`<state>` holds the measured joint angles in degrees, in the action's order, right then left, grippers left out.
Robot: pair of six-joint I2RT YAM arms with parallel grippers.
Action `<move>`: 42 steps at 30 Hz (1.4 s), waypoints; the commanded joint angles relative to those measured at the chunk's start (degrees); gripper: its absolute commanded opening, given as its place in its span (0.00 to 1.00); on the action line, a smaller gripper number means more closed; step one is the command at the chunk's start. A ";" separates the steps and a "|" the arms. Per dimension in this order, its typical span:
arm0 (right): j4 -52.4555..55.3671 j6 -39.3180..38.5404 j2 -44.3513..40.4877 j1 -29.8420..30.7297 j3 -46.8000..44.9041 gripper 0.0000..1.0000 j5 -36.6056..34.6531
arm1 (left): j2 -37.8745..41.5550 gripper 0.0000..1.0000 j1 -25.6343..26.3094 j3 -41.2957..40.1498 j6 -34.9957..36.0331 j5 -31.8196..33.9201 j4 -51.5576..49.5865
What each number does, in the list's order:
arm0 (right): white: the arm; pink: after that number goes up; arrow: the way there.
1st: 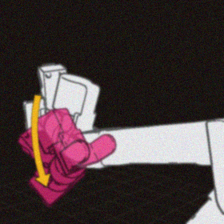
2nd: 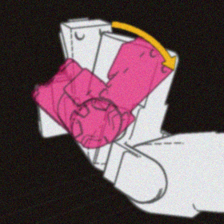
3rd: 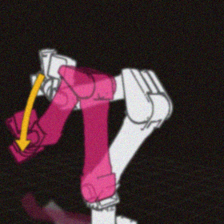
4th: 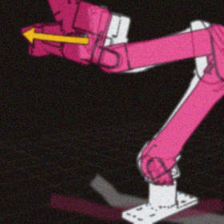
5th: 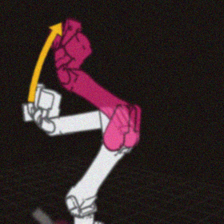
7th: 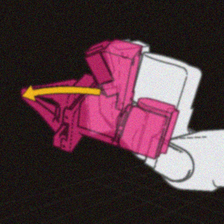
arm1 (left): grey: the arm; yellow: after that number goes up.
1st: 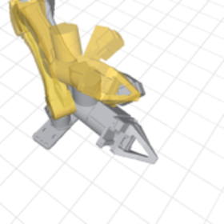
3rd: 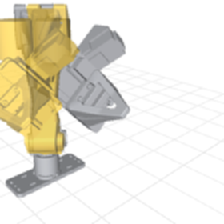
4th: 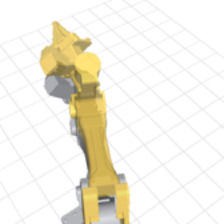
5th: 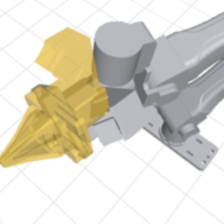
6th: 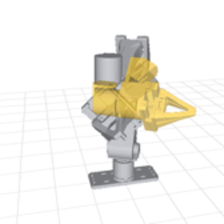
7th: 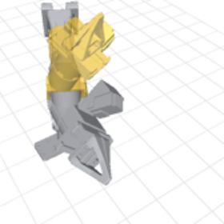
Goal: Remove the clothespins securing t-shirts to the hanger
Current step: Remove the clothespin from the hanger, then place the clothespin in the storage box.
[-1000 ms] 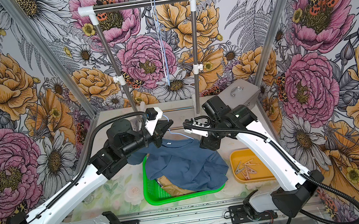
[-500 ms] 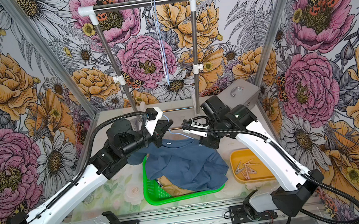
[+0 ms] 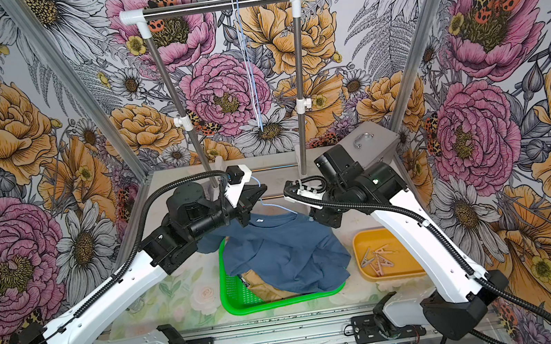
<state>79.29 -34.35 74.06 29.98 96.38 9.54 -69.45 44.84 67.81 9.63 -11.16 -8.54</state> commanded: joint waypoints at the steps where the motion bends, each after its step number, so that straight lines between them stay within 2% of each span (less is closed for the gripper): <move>1: 0.42 0.73 -3.31 -1.34 1.68 0.20 -2.58 | -0.43 0.00 0.34 0.90 0.97 -0.35 2.03; 4: 0.20 0.00 -5.66 -3.01 -0.71 0.20 -7.60 | -0.43 0.00 0.34 1.62 1.09 -0.44 1.92; 7: -2.36 -2.72 -10.29 -3.85 -9.21 0.21 -19.18 | -0.18 0.00 0.42 1.30 0.54 -0.55 2.32; 9: -5.10 -4.41 -14.89 -5.58 -15.87 0.20 -22.60 | 0.17 0.00 0.67 0.32 0.23 -1.03 3.90; 15: -7.82 -8.93 -24.18 -17.12 -32.00 0.21 -25.22 | 0.88 0.00 0.86 0.24 0.07 -1.59 4.66; 19: -9.55 -7.98 -26.06 -21.59 -39.59 0.21 -25.35 | 0.88 0.00 1.32 -0.30 -0.49 -2.68 5.47; 24: -16.77 -5.87 -25.05 -23.42 -47.33 0.22 -28.33 | 1.15 0.00 1.45 -0.60 0.25 -3.70 5.58; 31: -20.62 -2.99 -21.20 -26.29 -56.52 0.26 -29.15 | 3.15 0.00 1.44 -1.45 0.52 -3.18 5.59; 37: -22.95 -1.87 -20.38 -26.37 -61.33 0.38 -29.00 | 3.67 0.00 1.39 -2.16 0.57 -2.76 5.57; 42: -23.96 -1.93 -19.93 -26.38 -63.66 0.42 -28.98 | 3.19 0.00 1.39 -1.76 0.50 -2.98 5.50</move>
<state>57.56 -37.08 53.80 4.03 33.52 -18.44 -66.94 45.95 66.19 9.47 -13.54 -4.91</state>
